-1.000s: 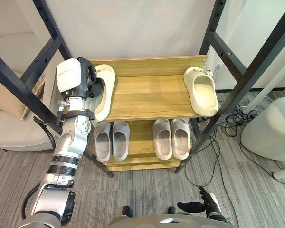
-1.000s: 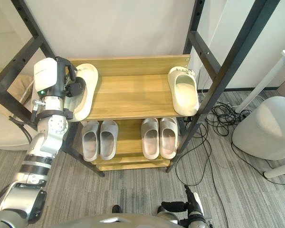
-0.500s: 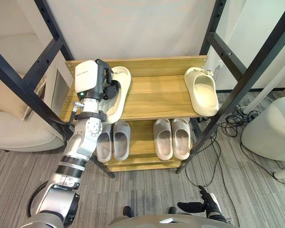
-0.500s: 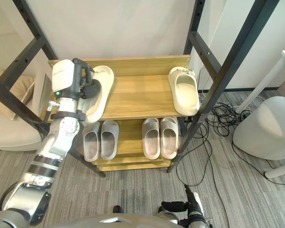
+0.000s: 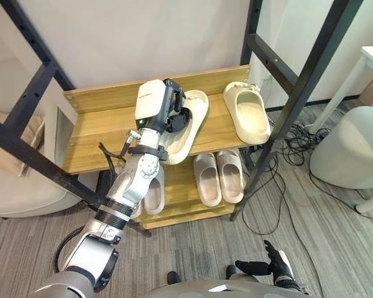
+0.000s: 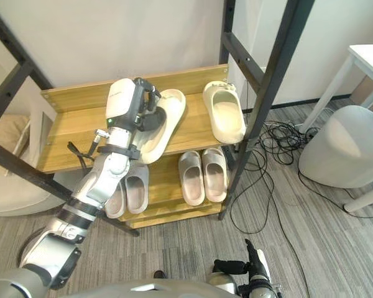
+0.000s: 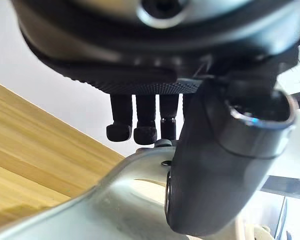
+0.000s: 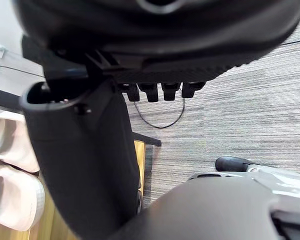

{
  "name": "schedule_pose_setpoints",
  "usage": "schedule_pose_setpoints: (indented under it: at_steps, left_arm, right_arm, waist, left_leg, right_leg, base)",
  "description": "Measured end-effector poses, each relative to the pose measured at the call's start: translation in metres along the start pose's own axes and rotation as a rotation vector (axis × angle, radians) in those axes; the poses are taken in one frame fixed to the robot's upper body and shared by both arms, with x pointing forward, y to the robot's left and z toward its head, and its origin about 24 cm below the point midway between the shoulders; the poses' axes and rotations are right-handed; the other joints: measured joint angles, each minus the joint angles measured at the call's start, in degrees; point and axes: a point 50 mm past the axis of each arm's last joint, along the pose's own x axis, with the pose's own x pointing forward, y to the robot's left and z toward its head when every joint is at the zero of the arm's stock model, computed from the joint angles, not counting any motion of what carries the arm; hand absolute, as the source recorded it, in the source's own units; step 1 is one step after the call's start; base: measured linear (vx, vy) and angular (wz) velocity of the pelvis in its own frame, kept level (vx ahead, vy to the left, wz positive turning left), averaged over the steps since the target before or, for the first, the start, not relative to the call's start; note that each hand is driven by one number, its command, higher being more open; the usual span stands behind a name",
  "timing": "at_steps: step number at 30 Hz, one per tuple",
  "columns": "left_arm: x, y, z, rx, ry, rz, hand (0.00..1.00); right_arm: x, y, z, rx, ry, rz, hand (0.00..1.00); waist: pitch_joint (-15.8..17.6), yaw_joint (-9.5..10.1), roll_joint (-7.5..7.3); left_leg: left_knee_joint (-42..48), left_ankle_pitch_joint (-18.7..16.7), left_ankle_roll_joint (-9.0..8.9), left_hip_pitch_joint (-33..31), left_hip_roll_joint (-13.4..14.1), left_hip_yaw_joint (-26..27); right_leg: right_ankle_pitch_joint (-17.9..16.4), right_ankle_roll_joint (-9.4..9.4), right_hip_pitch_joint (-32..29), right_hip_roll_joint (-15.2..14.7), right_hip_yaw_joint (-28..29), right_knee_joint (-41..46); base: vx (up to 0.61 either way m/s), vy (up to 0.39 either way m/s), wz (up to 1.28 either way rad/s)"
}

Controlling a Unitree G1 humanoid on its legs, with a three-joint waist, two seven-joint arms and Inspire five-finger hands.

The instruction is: Organize the slippers on the shoe rack

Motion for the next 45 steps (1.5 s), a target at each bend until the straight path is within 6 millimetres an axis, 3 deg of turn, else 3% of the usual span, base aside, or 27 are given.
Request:
schedule_pose_setpoints:
  at_steps: [11, 12, 16, 27, 45]
  left_arm:
    - [0.032, 0.01, 0.007, -0.055, 0.016, 0.063, 0.0]
    - [0.035, 0.013, 0.005, -0.05, 0.022, 0.073, 1.0]
    - [0.04, 0.023, 0.0, -0.035, 0.043, 0.112, 1.0]
    - [0.039, 0.02, -0.001, -0.044, 0.059, 0.117, 1.0]
    - [0.024, 0.004, 0.011, -0.337, 0.081, 0.062, 1.0]
  right_arm:
    - [0.001, -0.008, 0.006, 0.04, -0.026, -0.038, 1.0]
    - [0.001, -0.009, 0.006, 0.043, -0.028, -0.041, 1.0]
    - [0.001, -0.009, 0.009, 0.064, -0.039, -0.048, 1.0]
    - [0.002, -0.011, 0.011, 0.063, -0.05, -0.056, 1.0]
    - [0.002, -0.009, 0.01, 0.049, -0.042, -0.051, 1.0]
  waist:
    - [1.29, -1.45, 1.76]
    - [1.57, -1.49, 1.82]
    - [2.09, -1.7, 1.99]
    - [2.55, -1.96, 2.44]
    - [2.94, -0.68, 1.95]
  left_leg:
    - [0.03, -0.3, -0.24, -1.95, 0.51, 2.97]
    - [0.03, -0.3, -0.24, -1.95, 0.51, 3.15]
    - [0.04, -0.33, -0.2, -2.56, 0.49, 4.47]
    - [0.02, 0.2, 0.18, -2.48, 0.34, 3.62]
    - [0.01, 1.02, 0.82, -2.03, -0.33, 0.32]
  right_leg:
    - [0.77, 0.03, -3.62, 0.4, 3.15, 0.02]
    - [0.81, 0.06, -3.73, 0.38, 3.32, 0.01]
    - [1.4, 0.06, -5.03, 0.49, 4.61, 0.01]
    - [1.89, 0.03, -4.57, 0.29, 3.66, -0.19]
    - [1.83, 0.1, -2.31, -0.4, 0.02, -0.19]
  base:
    - [-0.02, -0.007, -0.14]
    - [-0.04, -0.001, -0.1]
    - [-0.03, -0.002, -0.16]
    - [-0.05, -0.004, 0.03]
    - [-0.03, -0.003, 0.1]
